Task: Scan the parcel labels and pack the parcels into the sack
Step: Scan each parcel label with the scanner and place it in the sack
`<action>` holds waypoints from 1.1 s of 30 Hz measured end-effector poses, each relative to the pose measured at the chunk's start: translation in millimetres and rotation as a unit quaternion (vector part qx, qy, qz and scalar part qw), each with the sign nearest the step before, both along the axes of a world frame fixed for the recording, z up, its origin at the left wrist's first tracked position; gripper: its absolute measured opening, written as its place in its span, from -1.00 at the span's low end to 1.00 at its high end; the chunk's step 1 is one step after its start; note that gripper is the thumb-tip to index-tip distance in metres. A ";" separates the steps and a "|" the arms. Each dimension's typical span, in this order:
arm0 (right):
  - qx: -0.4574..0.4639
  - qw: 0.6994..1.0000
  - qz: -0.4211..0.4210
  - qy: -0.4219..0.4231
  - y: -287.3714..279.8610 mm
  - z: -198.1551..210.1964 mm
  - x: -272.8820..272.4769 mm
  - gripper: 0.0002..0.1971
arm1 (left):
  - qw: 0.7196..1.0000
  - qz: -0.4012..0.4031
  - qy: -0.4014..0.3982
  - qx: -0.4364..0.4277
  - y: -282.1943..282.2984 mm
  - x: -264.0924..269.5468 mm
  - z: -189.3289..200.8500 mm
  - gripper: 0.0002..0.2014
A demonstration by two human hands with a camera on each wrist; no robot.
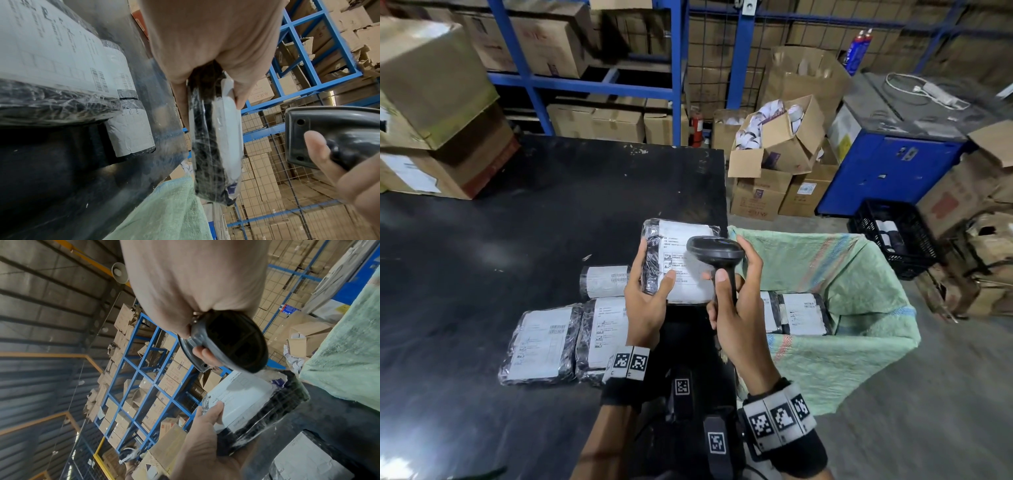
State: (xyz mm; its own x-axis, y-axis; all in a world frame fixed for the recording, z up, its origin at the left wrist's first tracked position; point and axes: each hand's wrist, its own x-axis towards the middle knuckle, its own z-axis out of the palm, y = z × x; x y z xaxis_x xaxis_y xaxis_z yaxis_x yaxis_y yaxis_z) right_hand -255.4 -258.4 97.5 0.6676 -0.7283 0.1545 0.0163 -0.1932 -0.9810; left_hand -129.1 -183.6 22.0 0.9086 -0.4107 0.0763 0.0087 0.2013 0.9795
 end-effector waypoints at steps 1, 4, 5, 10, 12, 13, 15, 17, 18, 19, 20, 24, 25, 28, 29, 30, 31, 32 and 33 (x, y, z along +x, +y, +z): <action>-0.002 1.000 0.001 -0.001 0.2 0.0 -0.9 -0.52 | 1.000 0.002 0.003 -0.001 1.5 -0.7 -0.7 -0.28; -0.001 1.000 0.007 -0.002 0.1 -2.9 -4.5 -0.53 | 1.000 0.015 0.008 -0.001 6.9 -4.4 -0.2 -0.28; 0.000 1.000 0.007 0.000 -0.2 -5.6 -5.8 -0.52 | 1.000 0.023 0.006 0.000 9.4 -4.6 -0.8 -0.29; 0.018 0.999 0.009 0.036 -2.3 -26.5 -14.8 -0.52 | 0.998 0.058 -0.003 0.014 27.5 4.8 -11.5 -0.29; 0.024 0.998 0.011 0.061 -2.9 -40.0 -18.0 -0.52 | 0.997 0.079 0.010 0.015 34.0 7.7 -15.2 -0.30; 0.029 0.997 0.012 0.075 -3.5 -47.8 -19.0 -0.52 | 0.996 0.090 0.020 0.012 37.4 8.5 -16.1 -0.31; 0.044 0.994 0.014 0.104 -6.3 -65.9 -18.8 -0.53 | 0.994 0.108 0.027 0.006 44.9 11.3 -19.0 -0.30; 0.058 0.989 0.016 0.133 -9.7 -85.8 -16.7 -0.54 | 0.993 0.119 0.023 0.006 52.2 15.9 -23.4 -0.29; 0.064 0.987 0.017 0.147 -11.7 -96.2 -15.2 -0.54 | 0.992 0.122 0.028 0.004 55.4 17.9 -25.5 -0.27; 0.067 0.984 0.018 0.164 -13.6 -106.5 -12.8 -0.55 | 0.991 0.126 0.036 0.000 58.8 19.9 -27.2 -0.26; 0.067 0.981 0.019 0.180 -15.1 -116.4 -10.0 -0.55 | 0.991 0.128 0.040 -0.003 61.5 21.7 -28.5 -0.26; 0.056 0.967 0.024 0.249 -17.5 -152.3 6.1 -0.54 | 0.990 0.136 0.041 0.003 69.0 27.9 -33.1 -0.27; 0.054 0.963 0.026 0.263 -16.8 -160.7 10.7 -0.54 | 0.990 0.135 0.043 0.004 70.6 29.2 -34.9 -0.26; 0.035 0.957 0.029 0.285 -12.0 -179.7 25.3 -0.52 | 0.991 0.128 0.041 0.017 73.9 30.6 -36.9 -0.24; 0.029 0.955 0.028 0.293 -10.4 -183.4 29.3 -0.51 | 0.991 0.125 0.039 0.020 74.9 30.9 -37.4 -0.24; 0.029 0.954 0.027 0.297 -7.7 -184.5 32.7 -0.50 | 0.991 0.123 0.039 0.020 75.3 31.3 -38.0 -0.25; 0.029 0.954 0.027 0.296 -5.1 -187.7 35.7 -0.49 | 0.992 0.122 0.039 0.021 75.9 32.1 -38.6 -0.26; 0.021 0.957 0.022 0.289 -2.5 -189.1 38.1 -0.49 | 0.992 0.120 0.038 0.023 76.3 33.1 -39.0 -0.26; 0.012 0.959 0.011 0.282 -0.7 -191.8 40.1 -0.49 | 0.992 0.119 0.036 0.027 76.0 34.3 -38.8 -0.27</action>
